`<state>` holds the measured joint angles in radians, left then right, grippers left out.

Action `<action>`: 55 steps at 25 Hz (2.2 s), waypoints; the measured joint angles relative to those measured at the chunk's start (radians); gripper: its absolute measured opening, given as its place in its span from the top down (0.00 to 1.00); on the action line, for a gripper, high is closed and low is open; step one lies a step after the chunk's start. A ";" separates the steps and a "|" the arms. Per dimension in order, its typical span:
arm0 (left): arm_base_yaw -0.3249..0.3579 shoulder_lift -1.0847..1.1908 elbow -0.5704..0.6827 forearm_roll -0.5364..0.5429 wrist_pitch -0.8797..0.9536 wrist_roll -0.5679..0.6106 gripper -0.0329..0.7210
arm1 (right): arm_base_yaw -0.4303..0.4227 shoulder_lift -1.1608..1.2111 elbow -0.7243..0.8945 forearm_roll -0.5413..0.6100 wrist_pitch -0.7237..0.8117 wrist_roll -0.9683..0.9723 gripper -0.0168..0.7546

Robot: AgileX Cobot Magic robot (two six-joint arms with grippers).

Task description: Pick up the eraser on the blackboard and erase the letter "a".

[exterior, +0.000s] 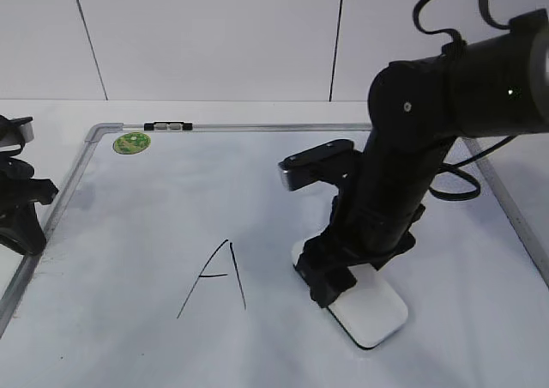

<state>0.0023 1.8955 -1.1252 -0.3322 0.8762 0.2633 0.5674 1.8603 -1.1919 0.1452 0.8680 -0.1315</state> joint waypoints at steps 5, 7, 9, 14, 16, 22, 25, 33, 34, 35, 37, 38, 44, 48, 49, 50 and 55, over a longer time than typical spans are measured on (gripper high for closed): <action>0.000 0.000 0.000 0.000 0.000 0.000 0.87 | 0.096 0.001 0.000 0.010 0.000 -0.004 0.25; 0.000 0.000 0.000 0.000 0.000 0.000 0.87 | 0.116 0.001 0.000 0.012 0.000 -0.004 0.25; 0.000 0.000 0.000 0.000 0.000 0.000 0.87 | 0.121 0.001 0.000 0.006 0.000 -0.001 0.25; 0.000 0.000 0.000 -0.006 -0.002 0.000 0.87 | 0.104 0.001 0.000 -0.066 0.000 0.102 0.25; 0.000 0.000 0.000 -0.006 -0.002 0.000 0.87 | 0.072 0.001 -0.001 -0.088 0.000 0.123 0.25; 0.000 0.000 0.000 -0.008 -0.003 0.000 0.87 | -0.059 0.001 -0.002 -0.103 0.000 0.131 0.25; -0.002 0.000 0.000 -0.009 -0.003 0.000 0.87 | -0.118 0.001 -0.005 -0.109 0.006 0.137 0.25; -0.002 0.000 0.000 -0.009 -0.003 0.000 0.87 | -0.076 0.001 -0.007 -0.102 0.038 0.074 0.25; -0.002 0.000 0.000 -0.009 -0.003 0.000 0.87 | -0.055 0.001 -0.007 -0.100 0.046 0.069 0.25; -0.002 0.000 0.000 -0.009 -0.003 0.000 0.87 | -0.027 0.001 -0.007 -0.100 0.053 0.067 0.25; -0.002 0.000 0.000 -0.009 -0.003 0.000 0.87 | 0.030 0.001 -0.007 -0.095 0.069 0.063 0.25; -0.002 0.000 0.000 -0.009 -0.003 0.000 0.87 | 0.053 0.001 -0.007 -0.095 0.073 0.063 0.25; -0.002 0.000 0.000 -0.009 -0.003 0.000 0.87 | 0.155 0.001 -0.007 -0.084 0.105 0.062 0.25; -0.002 0.000 0.000 -0.009 -0.003 0.000 0.87 | 0.163 0.001 -0.007 -0.099 0.110 0.076 0.25; -0.002 0.000 0.000 -0.009 -0.003 0.000 0.87 | 0.163 0.001 -0.007 -0.114 0.110 0.092 0.25; -0.002 0.000 0.000 -0.010 -0.003 0.000 0.87 | 0.161 0.001 -0.007 -0.133 0.110 0.115 0.25; -0.002 0.000 0.000 -0.010 -0.005 0.000 0.86 | 0.107 0.001 -0.007 -0.203 0.115 0.158 0.25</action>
<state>0.0006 1.8959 -1.1252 -0.3425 0.8707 0.2633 0.6748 1.8616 -1.1987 -0.0575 0.9829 0.0268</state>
